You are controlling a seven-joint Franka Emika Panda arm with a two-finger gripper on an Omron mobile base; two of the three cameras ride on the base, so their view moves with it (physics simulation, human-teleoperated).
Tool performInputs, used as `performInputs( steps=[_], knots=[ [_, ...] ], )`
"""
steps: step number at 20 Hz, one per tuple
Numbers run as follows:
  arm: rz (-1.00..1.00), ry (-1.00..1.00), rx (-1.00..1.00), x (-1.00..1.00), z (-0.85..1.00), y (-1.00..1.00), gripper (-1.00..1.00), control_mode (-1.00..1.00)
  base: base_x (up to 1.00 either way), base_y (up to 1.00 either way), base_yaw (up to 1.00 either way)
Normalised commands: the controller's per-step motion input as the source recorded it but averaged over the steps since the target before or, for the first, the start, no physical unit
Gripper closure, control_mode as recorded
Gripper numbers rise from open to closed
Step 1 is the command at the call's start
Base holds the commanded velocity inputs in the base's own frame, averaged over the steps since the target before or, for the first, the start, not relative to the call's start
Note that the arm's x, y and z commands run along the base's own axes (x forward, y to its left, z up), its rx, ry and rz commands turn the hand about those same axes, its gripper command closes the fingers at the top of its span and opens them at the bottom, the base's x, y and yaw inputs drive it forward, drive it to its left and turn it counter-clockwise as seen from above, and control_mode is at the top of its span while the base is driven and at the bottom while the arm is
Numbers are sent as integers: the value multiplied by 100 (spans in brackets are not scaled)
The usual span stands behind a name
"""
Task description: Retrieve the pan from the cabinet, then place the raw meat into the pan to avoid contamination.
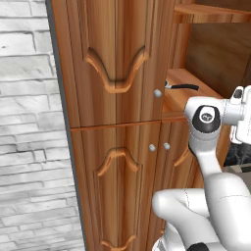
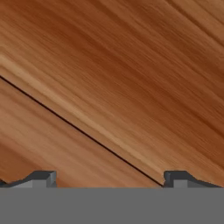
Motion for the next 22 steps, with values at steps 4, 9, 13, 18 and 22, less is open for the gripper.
performInputs(
  steps=[4, 9, 13, 18, 22],
  knots=[
    [0, -1, -1, 0, -2, -33, -100, -100, 0, 0, 0],
    [0, -4, -3, 5, -14, -26, -100, -100, 0, 0, 0],
    [0, -9, -2, 9, -25, -38, -100, -100, 0, 0, 0],
    [0, -9, 0, 12, -22, -44, -100, -100, 0, 0, 0],
    [1, -11, 0, 2, -13, -23, -100, -100, 0, 0, 0]
  ],
)
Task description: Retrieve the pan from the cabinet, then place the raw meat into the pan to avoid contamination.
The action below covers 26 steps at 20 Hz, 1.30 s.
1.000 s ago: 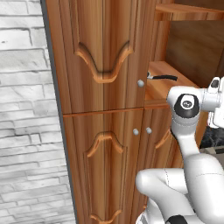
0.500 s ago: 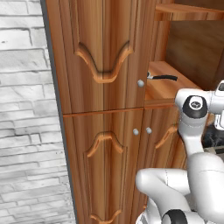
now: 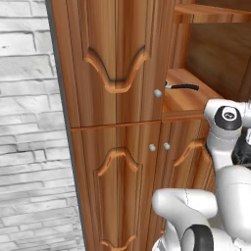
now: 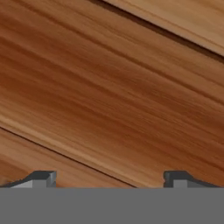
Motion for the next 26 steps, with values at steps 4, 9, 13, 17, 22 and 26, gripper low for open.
performInputs(
  steps=[4, 9, 13, 17, 22, 26],
  knots=[
    [0, 0, 0, 6, -1, 15, -100, -100, 0, 0, 0],
    [-5, -13, -2, 10, -2, 69, -100, -100, 0, 0, 0],
    [-12, -29, 8, 40, 0, 62, -100, -100, 0, 0, 0],
    [-14, -42, 31, 37, 0, 47, -100, -100, 0, 0, 0],
    [-6, -61, 35, 19, -2, 54, -100, -100, 0, 0, 0],
    [-3, -71, 30, 10, -14, 68, -100, -100, 0, 0, 0]
  ],
)
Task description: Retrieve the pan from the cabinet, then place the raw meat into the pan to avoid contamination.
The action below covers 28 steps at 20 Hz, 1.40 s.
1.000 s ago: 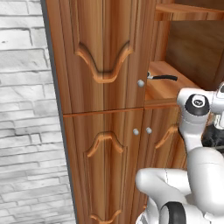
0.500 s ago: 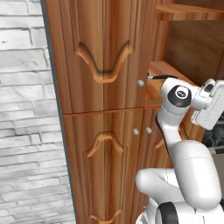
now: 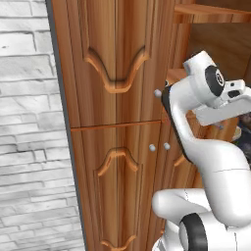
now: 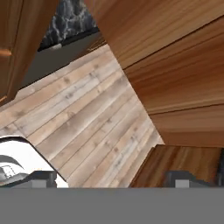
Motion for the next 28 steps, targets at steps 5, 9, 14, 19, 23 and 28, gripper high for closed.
performInputs(
  steps=[5, 9, 14, 19, 23, 28],
  knots=[
    [0, -57, 31, 3, -4, 51, -100, -100, 0, 0, 0],
    [0, -51, 28, 0, 12, 15, -100, -100, 0, 0, 0],
    [1, -47, 26, 6, 18, 27, -100, -100, 0, 0, 0],
    [13, -24, 11, 3, 15, 50, -100, -100, 0, 0, 0],
    [23, -1, -5, 21, 37, 37, -100, -100, 0, 0, 0],
    [11, 0, -17, 37, 39, 8, -100, -100, 0, 0, 0]
  ],
)
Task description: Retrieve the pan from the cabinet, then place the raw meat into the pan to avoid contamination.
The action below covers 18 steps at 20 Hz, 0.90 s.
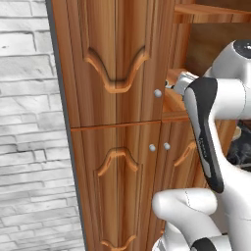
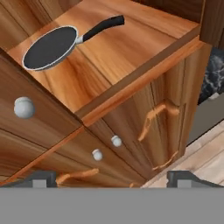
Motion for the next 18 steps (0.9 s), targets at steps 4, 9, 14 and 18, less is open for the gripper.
performInputs(
  steps=[4, 9, 14, 18],
  knots=[
    [12, -4, -15, 32, 18, 24, -100, -100, 0, 0, 0],
    [27, -9, -9, 8, 1, 56, -100, -100, 0, 0, 0],
    [34, -8, -4, 4, 2, 17, -100, -100, 0, 0, 0],
    [26, -6, -6, 25, 0, 0, -100, -100, 0, 0, 0]
  ],
)
